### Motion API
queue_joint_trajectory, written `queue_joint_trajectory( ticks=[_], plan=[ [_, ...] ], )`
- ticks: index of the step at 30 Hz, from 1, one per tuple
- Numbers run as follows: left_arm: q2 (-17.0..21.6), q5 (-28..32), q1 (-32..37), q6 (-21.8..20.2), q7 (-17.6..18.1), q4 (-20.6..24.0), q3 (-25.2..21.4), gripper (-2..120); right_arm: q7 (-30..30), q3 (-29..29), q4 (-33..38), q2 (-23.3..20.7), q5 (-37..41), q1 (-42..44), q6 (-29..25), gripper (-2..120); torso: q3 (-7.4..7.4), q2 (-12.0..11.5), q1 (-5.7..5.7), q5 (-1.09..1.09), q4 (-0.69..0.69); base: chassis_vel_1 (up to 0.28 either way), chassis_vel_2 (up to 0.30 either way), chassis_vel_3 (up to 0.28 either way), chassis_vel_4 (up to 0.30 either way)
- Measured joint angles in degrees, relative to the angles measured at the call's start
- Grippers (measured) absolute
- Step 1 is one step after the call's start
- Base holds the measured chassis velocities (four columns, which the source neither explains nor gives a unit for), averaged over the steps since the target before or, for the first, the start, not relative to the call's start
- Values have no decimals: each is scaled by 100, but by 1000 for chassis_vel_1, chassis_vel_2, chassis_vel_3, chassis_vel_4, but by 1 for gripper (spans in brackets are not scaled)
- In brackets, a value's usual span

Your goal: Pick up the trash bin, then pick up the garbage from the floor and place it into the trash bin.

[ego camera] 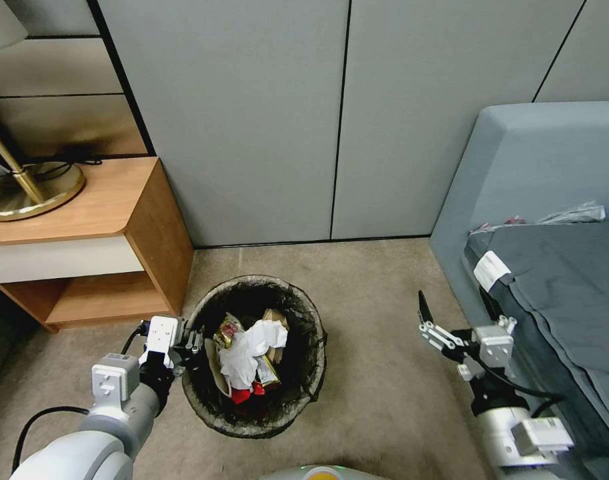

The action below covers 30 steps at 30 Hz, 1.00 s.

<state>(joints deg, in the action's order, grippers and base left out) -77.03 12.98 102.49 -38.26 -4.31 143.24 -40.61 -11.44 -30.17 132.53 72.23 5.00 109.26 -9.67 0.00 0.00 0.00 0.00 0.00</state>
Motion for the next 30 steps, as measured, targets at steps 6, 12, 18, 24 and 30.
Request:
queue_joint_trajectory(
  ticks=[6, 12, 18, 24, 30],
  plan=[
    [-12, -72, -16, -29, -120, 0, -1, 1, 24, -74, -7, 49, -10, 55, -32, 100, 0, 0, 0, 0, 0, 0, 0, 0, 0],
    [-98, -93, -35, -38, -130, 0, -32, 1, 36, -22, -7, 66, 3, -10, 48, 100, 0, 0, 0, 0, 0, 0, 0, 0, 0],
    [-159, -112, -16, -42, -142, 0, -44, 1, 45, -22, -57, 63, 105, -130, 103, 100, 0, 0, 0, 0, 0, 53, 56, 56, 48],
    [-97, -120, 21, -48, -167, 0, -47, 1, 45, -57, -170, 41, 224, -273, 140, 100, 0, 0, 0, 0, 0, 75, 77, 88, 78],
    [-135, -121, 0, -48, -219, 0, -123, 1, 45, -51, -198, 7, 336, -283, 288, 100, 0, 0, 0, 0, 1, 113, 108, 93, 93]
  ],
)
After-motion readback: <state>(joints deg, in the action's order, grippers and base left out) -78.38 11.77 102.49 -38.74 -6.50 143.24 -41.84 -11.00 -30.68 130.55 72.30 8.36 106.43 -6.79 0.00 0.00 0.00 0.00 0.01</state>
